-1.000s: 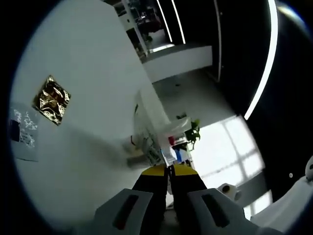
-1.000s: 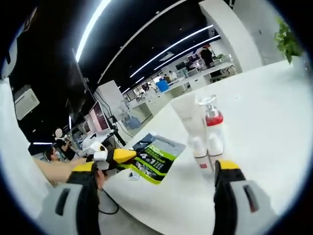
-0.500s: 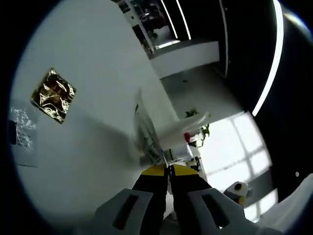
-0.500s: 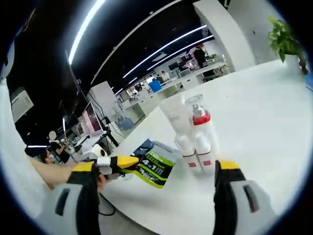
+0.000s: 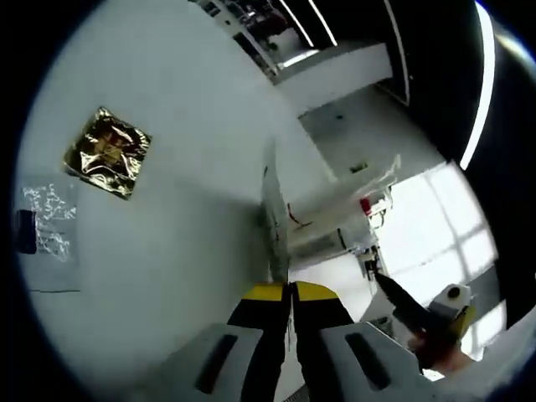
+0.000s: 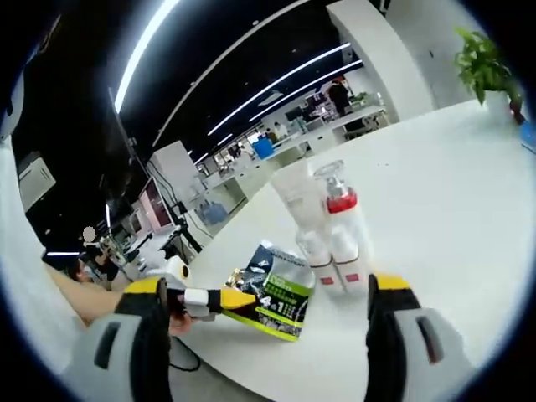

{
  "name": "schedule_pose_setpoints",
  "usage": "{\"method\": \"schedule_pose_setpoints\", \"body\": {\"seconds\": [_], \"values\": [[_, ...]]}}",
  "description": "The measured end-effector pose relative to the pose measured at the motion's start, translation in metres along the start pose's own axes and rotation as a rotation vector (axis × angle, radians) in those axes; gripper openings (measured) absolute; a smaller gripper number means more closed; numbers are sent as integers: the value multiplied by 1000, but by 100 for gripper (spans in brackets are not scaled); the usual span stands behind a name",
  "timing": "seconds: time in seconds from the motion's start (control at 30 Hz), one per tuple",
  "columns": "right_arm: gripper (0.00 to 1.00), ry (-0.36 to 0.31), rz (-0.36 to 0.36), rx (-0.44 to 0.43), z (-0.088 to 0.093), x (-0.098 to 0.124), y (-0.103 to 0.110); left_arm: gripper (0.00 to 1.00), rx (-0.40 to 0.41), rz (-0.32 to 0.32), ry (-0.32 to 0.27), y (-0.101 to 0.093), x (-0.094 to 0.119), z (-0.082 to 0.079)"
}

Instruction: Arrange the skincare products in the storage area until every visible bottle or jar stands upright without overlapping.

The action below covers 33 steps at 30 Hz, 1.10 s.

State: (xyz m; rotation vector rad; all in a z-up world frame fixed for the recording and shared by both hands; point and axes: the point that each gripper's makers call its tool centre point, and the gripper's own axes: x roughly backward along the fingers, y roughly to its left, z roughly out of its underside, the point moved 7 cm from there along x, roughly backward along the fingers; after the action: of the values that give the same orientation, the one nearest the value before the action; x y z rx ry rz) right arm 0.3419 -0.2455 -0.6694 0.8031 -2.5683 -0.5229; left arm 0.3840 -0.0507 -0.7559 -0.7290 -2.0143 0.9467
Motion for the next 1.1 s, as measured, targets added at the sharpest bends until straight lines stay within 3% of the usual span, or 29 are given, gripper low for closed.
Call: {"method": "schedule_pose_setpoints", "body": {"seconds": [0.33,0.73,0.83,0.97,1.1], "values": [[100,-5,2,-6,0,0,0,0,-217,-184,62,16,-1,3],[100,-2,-1,-8,0,0,0,3,-449,-308,147,16,-2,3],[100,-3,-1,-7,0,0,0,7,-529,-318,178,14,0,3],[100,-5,1,-12,0,0,0,19,-631,-379,211,16,3,3],[100,-5,2,-14,0,0,0,23,-725,-430,226,18,8,-1]]}}
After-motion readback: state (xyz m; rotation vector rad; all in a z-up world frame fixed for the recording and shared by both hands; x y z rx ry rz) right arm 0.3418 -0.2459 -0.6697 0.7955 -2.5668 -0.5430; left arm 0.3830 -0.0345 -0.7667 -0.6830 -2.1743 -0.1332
